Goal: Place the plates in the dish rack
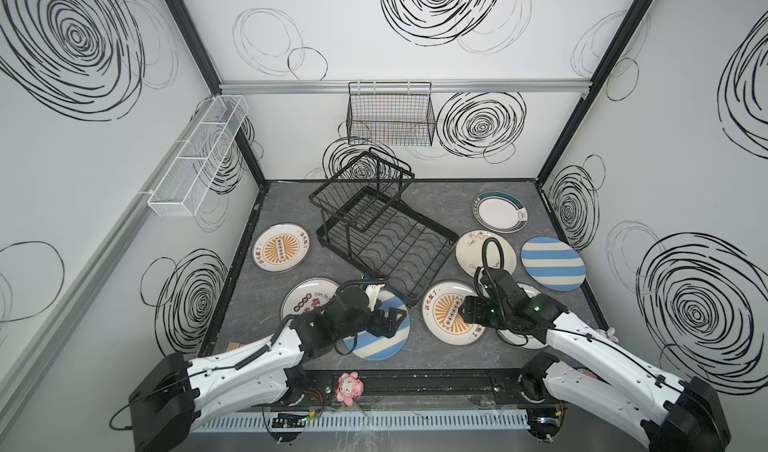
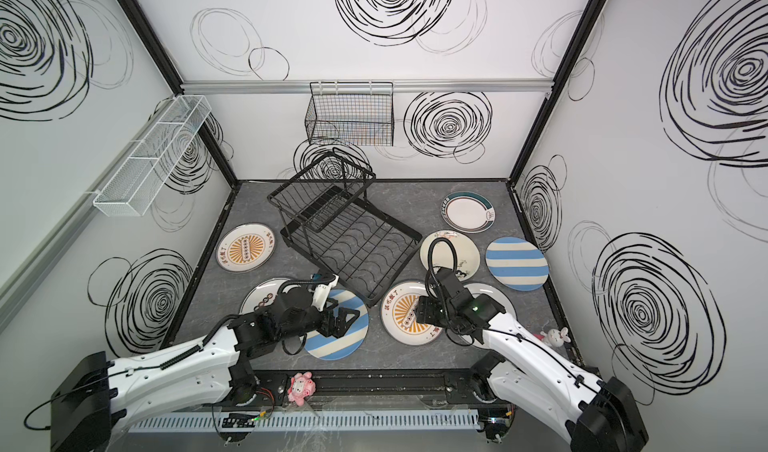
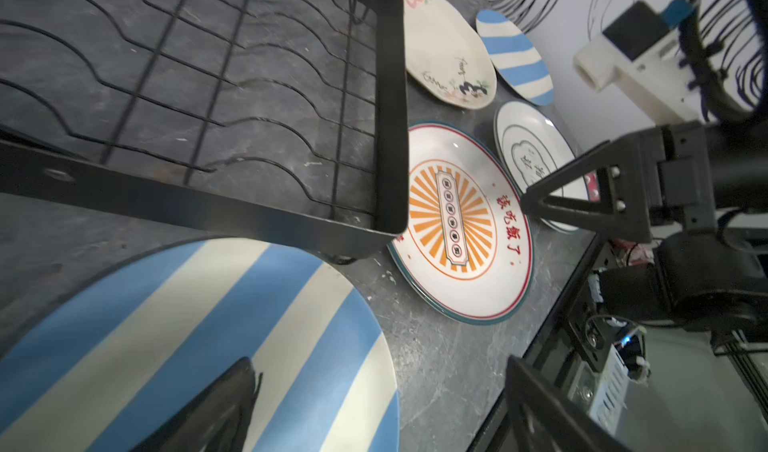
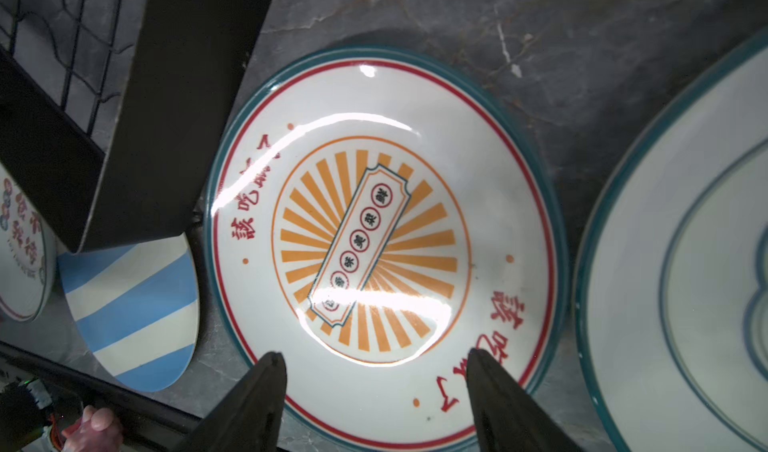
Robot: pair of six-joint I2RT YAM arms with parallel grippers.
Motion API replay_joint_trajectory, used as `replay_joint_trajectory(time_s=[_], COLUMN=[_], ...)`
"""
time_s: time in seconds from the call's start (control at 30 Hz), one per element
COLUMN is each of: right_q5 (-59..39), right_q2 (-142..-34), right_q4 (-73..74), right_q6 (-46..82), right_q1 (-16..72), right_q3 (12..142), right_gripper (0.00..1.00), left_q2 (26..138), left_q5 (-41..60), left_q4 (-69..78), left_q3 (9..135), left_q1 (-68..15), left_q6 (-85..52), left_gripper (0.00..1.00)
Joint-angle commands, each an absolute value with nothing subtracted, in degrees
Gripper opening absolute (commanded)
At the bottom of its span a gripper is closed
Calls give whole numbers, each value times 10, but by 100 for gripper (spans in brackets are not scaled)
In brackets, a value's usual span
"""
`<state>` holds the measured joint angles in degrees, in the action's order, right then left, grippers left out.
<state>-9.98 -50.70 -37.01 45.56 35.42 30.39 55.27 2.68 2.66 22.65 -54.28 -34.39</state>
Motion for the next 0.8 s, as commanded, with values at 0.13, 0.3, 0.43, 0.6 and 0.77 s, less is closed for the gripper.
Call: replay_joint_trajectory(time_s=[0.13,0.3,0.43,0.6,0.77], right_q5=[-65,-86,-90,-125,-215], right_q2=[-456,-393,-396,-428,-424], right_q4=[-452,-449,-443,-392,-290], right_q6=[549,581,586,527,478], right_q1=[359,360,360,362,386], right_q3=[299,272,259,265,266], right_gripper=[70,68,67,69,68], left_q2=[628,683,718,722,652], left_q5=[25,38,55,27,-15], left_q4=[97,114,132,60,-41], left_q3=[285,318,328,346,328], left_q1=[-607,-621,-628,-617,-566], left_q6=[-346,-334,-335,-351,-386], left_gripper=[96,96,96,96,96])
